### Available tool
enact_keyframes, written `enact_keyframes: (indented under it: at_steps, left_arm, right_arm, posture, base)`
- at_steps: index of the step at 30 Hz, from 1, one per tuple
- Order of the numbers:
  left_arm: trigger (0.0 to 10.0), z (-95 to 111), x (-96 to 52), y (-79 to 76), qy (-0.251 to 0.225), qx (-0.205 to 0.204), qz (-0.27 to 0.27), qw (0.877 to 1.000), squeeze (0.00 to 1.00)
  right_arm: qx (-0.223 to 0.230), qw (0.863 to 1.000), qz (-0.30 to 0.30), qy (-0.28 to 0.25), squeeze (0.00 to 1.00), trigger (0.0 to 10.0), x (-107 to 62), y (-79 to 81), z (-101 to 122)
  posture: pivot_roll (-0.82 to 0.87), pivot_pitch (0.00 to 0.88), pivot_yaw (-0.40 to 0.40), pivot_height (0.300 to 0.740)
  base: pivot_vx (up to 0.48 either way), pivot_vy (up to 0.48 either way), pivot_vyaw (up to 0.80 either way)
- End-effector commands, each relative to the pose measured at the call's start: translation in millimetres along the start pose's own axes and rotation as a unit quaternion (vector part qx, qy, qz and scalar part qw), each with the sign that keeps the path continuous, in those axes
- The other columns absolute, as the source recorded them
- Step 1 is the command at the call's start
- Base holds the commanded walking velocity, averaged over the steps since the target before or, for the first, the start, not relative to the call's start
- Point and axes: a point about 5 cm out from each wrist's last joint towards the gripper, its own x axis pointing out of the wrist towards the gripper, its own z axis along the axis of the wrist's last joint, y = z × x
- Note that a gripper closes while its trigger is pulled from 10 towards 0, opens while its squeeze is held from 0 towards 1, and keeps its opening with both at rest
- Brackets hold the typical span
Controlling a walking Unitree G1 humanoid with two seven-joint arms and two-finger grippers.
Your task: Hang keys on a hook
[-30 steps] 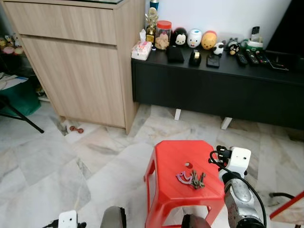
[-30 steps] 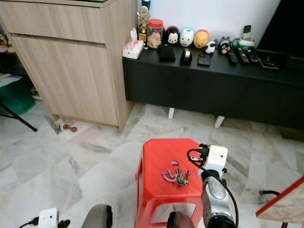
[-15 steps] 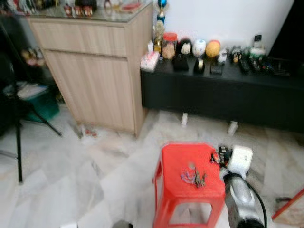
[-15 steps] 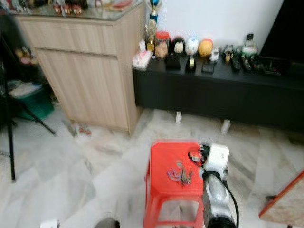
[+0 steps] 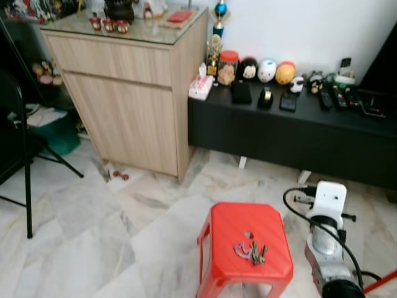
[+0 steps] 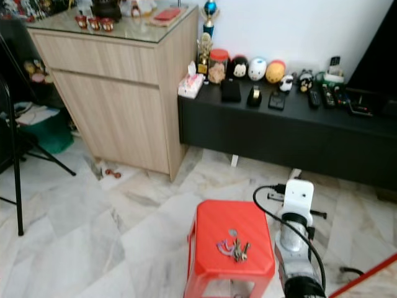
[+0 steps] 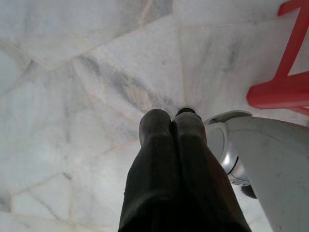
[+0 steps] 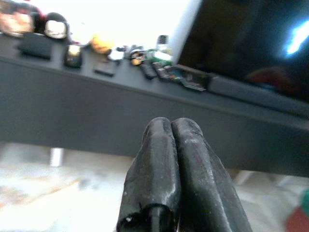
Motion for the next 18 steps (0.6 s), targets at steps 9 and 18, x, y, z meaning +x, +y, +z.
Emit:
enact_keyframes:
  at_steps: [9,18]
  left_arm:
    - [10.0,-15.7,-2.0,-9.3,0.035,0.003,-0.002,0.999,0.00]
    - [10.0,-13.4,0.1,-15.3,0.035,0.008,-0.008,0.999,0.00]
  right_arm:
    - [-0.032,0.998,-0.059,-0.010,0.00,10.0,-1.6,-9.8,1.2]
    - [0.057,0.984,0.088,0.141,0.00,10.0,-18.3,27.2,-32.3]
  posture:
    - [0.21,0.000,-0.062,0.740]
    - [0.20,0.000,-0.067,0.740]
  base:
    - [0.000,0.000,0.00]
    - [0.000,0.000,0.00]
